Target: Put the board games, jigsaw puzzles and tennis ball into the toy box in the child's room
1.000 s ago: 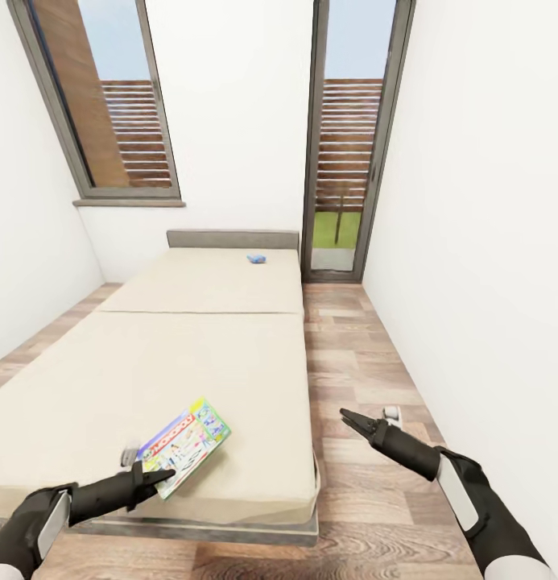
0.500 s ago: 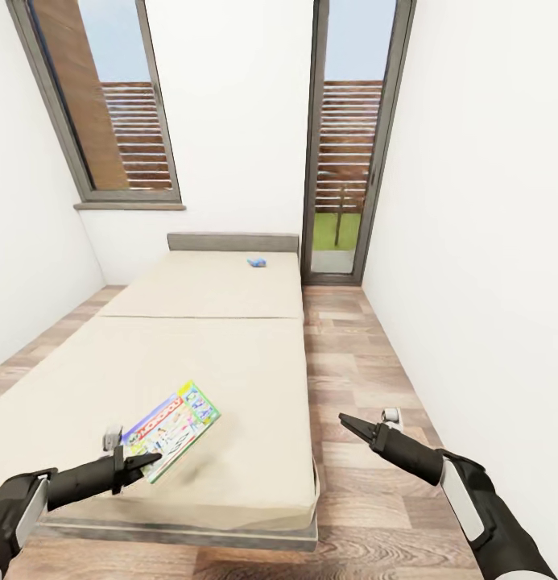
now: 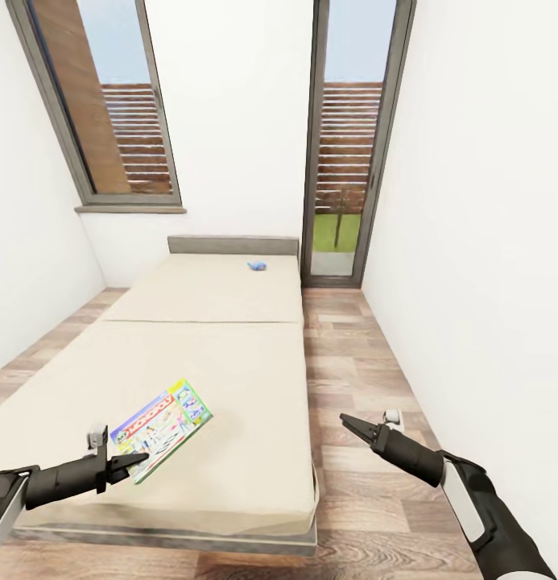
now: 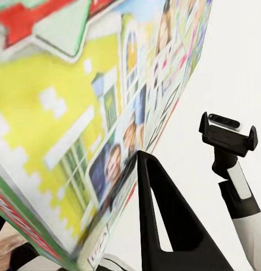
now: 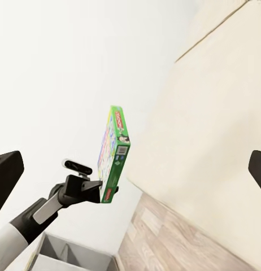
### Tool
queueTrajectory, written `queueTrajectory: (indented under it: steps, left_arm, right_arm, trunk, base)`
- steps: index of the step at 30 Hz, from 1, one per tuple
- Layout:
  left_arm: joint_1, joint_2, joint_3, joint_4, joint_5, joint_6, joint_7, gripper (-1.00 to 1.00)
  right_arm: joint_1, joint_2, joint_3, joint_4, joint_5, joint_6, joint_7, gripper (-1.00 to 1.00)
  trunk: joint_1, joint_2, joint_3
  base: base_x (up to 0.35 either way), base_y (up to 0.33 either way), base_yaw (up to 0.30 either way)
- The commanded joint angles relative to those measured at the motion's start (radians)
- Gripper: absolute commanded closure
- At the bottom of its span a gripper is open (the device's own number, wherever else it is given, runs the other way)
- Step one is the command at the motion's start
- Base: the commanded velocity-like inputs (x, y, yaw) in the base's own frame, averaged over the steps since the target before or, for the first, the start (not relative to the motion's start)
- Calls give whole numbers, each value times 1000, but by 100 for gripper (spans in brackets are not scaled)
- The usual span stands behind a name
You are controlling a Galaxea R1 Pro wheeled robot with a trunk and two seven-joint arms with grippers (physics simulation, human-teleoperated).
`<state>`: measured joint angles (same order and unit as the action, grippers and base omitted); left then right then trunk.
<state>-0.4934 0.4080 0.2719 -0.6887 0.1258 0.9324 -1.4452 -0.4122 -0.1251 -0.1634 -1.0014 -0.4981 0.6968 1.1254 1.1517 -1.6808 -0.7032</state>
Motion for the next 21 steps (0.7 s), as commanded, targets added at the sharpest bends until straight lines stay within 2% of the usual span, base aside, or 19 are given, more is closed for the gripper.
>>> queueTrajectory:
  steps: [1,7,13,18,21]
  left_arm:
    - [0,0,0,0,0,10,-2,100]
    - [-1,2,-1,0,0,9,-2,100]
    - [-1,4,0,0,0,8,-3,100]
    - [-1,5,0,0,0,8,-2,100]
    - [-1,5,0,0,0,8,-2,100]
  right_arm:
    - [0,0,0,1,-6,6,1,-100]
    - [0,0,-1,24,-4,7,-14,-100]
    - [0,-3,-8,27,-9,10,-113,-100]
    - [0,-3,-10,27,-12,10,-127,-100]
    - [0,-4,-10,27,-12,10,-129,-100]
  trunk:
    - [-4,7,2]
    - [-27,49,21]
    - [-50,91,40]
    - [-69,126,56]
    - [-81,147,65]
  base:
    - [0,0,0]
    - [0,0,0]
    - [0,0,0]
    - [-17,0,0]
    - [-203,0,4]
